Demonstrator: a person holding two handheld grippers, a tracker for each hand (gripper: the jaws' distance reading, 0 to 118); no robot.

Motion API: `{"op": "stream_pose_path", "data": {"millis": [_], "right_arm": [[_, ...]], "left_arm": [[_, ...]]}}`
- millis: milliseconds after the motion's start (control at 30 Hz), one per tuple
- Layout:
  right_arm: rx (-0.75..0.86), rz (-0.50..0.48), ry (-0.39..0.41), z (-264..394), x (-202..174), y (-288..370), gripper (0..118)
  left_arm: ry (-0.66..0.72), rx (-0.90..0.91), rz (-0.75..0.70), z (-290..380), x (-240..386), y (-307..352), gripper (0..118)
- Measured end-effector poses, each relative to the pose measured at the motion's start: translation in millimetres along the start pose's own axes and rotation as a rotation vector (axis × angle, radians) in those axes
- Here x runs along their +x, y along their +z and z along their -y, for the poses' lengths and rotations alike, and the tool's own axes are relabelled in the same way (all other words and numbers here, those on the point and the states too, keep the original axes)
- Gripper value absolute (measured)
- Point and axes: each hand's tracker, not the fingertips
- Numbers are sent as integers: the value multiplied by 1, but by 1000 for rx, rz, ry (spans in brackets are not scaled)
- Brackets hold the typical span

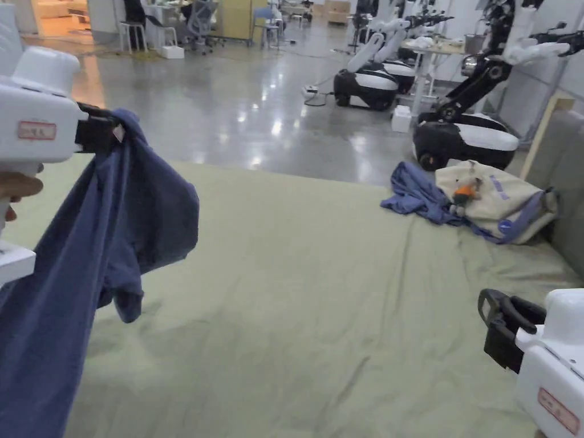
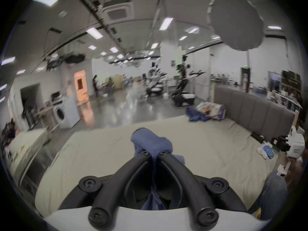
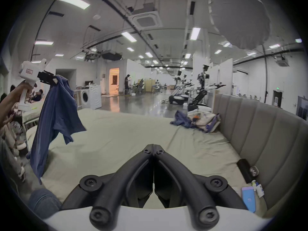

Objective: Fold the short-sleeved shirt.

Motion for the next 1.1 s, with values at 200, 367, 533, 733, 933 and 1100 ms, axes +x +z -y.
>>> {"op": "stream_pose_path", "data": {"millis": [200,367,533,733,933,1100], "right_arm": [[31,108,-69,-5,68,19,2],[37,161,-104,3,102,26,2],[-5,160,-138,24,114,20,2],[-67,155,-122,55,117,10,2],[-64,185,-90,63,124,14,2],[-27,209,-82,65,117,21,2]], "left_arm": [[-189,22,242,-62,120,-51,2],[-215,-29,439,-24,225,-119,2],[-207,-210,513,72,332,-200,2],[-15,-378,380,188,389,-278,4],[176,-180,307,164,344,-226,118],[237,80,59,145,247,-78,118]]}}
